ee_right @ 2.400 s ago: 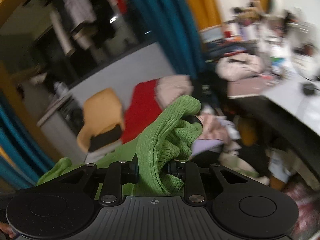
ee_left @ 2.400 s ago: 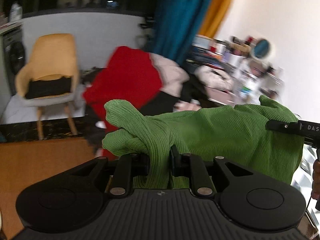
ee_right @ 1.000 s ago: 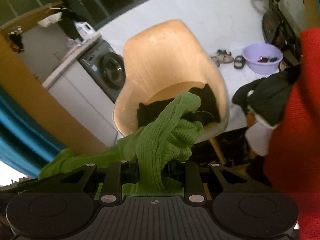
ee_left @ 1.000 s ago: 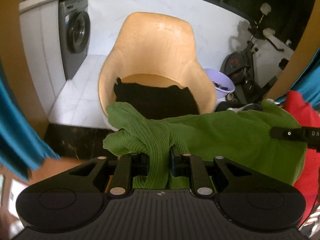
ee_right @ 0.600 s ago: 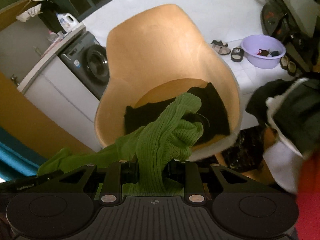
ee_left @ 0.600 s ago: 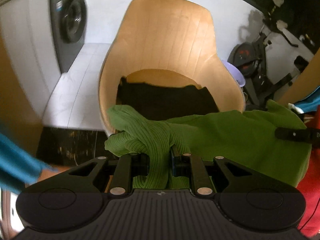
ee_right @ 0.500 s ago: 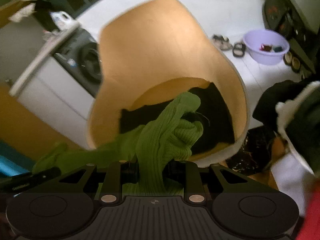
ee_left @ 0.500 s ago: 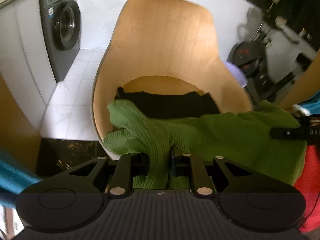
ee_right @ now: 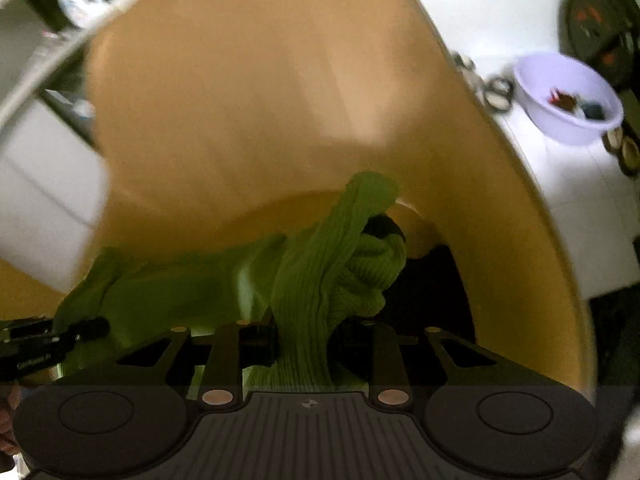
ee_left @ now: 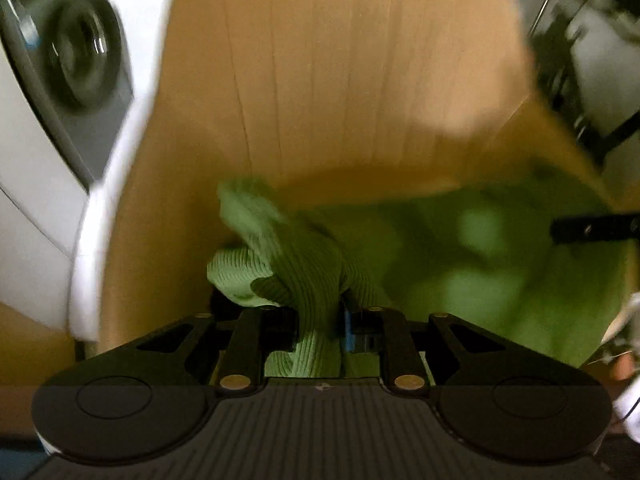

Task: Fold clothes
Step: 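Lower the shirt onto the chair seat and open both grippers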

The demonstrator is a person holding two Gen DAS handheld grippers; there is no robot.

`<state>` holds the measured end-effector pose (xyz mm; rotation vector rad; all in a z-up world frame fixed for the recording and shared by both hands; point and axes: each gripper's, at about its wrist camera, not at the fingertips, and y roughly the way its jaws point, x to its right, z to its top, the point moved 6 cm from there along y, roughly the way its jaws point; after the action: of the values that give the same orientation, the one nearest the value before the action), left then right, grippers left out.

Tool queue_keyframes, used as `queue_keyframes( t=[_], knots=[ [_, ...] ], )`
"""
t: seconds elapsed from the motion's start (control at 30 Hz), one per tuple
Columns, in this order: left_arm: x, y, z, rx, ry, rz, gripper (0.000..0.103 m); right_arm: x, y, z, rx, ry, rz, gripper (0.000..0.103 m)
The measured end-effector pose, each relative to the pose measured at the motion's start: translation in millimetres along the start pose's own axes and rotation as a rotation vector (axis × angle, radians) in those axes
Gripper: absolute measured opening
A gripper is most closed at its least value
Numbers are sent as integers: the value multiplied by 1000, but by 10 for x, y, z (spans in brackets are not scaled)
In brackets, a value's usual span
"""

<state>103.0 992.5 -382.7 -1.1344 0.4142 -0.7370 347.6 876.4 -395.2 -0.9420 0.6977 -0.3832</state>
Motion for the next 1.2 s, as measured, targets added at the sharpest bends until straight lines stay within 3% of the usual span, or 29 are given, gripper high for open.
queue_keyframes(
  t=[0.1,0.13,0.17,0.23,0.33,0.43,0.57,0.67,0.77,0.97,1.2],
  knots=[
    [-136,570,-138,-171,21,103,27,279,506,-19,-104,6,-143,53],
    [-166,641,-177,-192,38,133,29,371,671,-25,-139,8,-191,45],
    [-177,625,-196,-191,49,134,37,434,780,-29,-165,14,-213,45],
    [-193,476,-250,-180,34,65,44,388,643,-48,-142,31,-144,65],
    [-185,194,-381,-155,-3,-27,63,335,350,-164,-94,45,-94,74],
    [-148,-33,-604,-119,2,-42,65,359,80,-404,-60,72,-106,73],
    [-129,-19,-855,-175,-85,-111,65,404,42,-811,-95,178,-99,67],
    [-175,77,-1023,-231,-245,-198,61,462,118,-990,-104,315,-41,62],
    [-188,137,-1033,-235,-400,-345,61,548,160,-1084,-25,460,15,62],
    [-341,407,-981,-207,-541,-293,62,778,308,-1153,22,656,21,60],
    [-508,612,-1152,-215,-675,-228,58,785,433,-1182,41,713,28,60]
  ],
)
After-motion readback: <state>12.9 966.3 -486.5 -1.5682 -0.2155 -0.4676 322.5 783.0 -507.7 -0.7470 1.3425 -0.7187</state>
